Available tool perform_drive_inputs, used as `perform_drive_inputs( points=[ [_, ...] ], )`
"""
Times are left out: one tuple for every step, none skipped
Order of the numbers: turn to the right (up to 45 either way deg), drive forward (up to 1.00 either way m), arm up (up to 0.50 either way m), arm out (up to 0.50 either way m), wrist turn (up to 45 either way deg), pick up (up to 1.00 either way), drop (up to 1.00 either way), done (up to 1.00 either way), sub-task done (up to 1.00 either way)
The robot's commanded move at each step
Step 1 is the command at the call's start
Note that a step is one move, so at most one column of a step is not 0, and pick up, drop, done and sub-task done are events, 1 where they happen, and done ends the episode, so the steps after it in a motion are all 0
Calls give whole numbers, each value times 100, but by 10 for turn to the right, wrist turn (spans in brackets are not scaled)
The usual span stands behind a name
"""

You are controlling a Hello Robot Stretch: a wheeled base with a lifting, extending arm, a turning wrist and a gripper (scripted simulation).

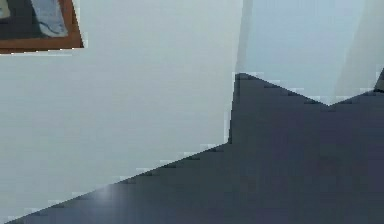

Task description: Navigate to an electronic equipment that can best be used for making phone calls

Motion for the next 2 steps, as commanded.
perform_drive_inputs(
  points=[
    [0,15,0,0,0,0,0,0,0],
    [300,0,0,0,0,0,0,0,0]
  ],
)
